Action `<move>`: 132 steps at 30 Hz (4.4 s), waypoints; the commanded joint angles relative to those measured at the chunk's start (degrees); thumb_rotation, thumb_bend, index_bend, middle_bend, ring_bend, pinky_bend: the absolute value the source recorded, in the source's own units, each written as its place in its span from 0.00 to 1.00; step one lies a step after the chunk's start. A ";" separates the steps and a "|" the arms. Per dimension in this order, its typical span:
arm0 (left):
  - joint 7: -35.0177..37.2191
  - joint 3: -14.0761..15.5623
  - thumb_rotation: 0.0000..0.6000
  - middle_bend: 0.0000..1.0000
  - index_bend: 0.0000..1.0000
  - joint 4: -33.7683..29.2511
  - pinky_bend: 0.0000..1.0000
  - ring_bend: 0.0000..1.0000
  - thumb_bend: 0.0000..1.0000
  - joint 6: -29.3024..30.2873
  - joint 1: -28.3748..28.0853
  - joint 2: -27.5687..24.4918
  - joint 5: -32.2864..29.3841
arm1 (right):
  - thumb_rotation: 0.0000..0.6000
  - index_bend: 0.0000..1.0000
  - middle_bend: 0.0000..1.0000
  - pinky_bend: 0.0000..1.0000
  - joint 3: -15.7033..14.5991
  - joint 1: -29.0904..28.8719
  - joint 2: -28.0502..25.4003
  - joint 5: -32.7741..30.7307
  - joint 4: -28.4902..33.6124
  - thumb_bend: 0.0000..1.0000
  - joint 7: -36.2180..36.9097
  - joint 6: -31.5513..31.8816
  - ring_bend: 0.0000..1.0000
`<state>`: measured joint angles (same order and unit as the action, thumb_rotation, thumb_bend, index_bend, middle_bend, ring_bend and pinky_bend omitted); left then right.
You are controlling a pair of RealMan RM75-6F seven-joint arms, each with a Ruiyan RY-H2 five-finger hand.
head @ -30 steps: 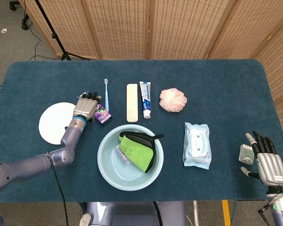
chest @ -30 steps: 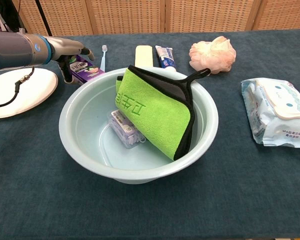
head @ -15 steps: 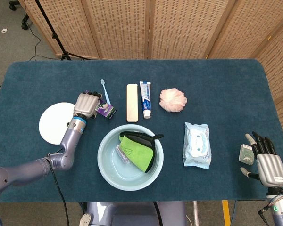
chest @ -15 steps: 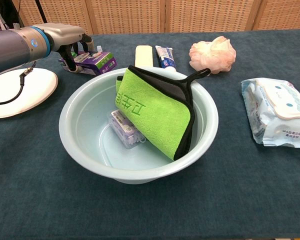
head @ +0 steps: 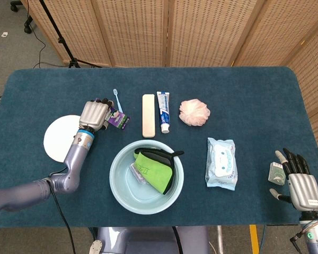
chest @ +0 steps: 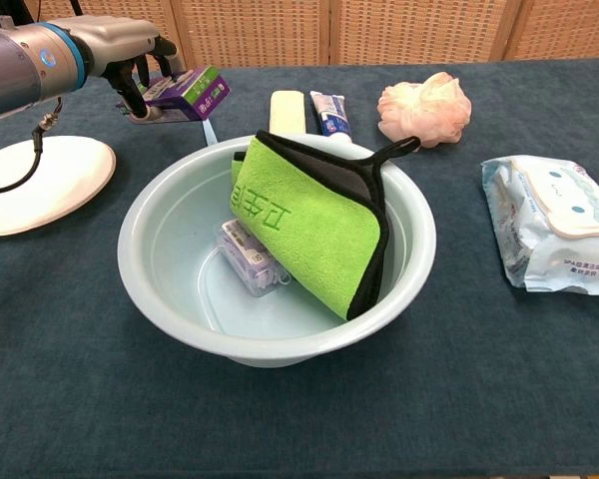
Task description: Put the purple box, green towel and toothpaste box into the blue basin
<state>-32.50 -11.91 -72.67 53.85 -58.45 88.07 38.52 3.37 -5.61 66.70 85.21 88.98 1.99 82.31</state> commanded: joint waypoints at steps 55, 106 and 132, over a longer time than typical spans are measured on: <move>-5.68 3.32 1.00 0.12 0.26 -51.33 0.40 0.29 0.35 5.30 0.37 -16.28 14.02 | 1.00 0.00 0.00 0.00 0.34 0.41 -0.84 0.54 1.00 0.10 0.93 1.34 0.00; 11.92 14.04 1.00 0.00 0.00 -34.82 0.00 0.00 0.18 16.49 24.81 -31.00 31.29 | 1.00 0.00 0.00 0.00 0.00 0.61 0.19 0.89 1.06 0.09 -1.95 1.71 0.00; 13.91 13.97 1.00 0.00 0.00 -19.09 0.00 0.00 0.19 33.97 42.77 -15.59 39.47 | 1.00 0.00 0.00 0.00 0.61 1.10 0.16 0.41 1.38 0.09 -4.06 2.94 0.00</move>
<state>-19.11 2.47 -91.86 87.95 -16.09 72.43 78.26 3.97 -4.50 66.86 85.64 90.37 -2.03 85.26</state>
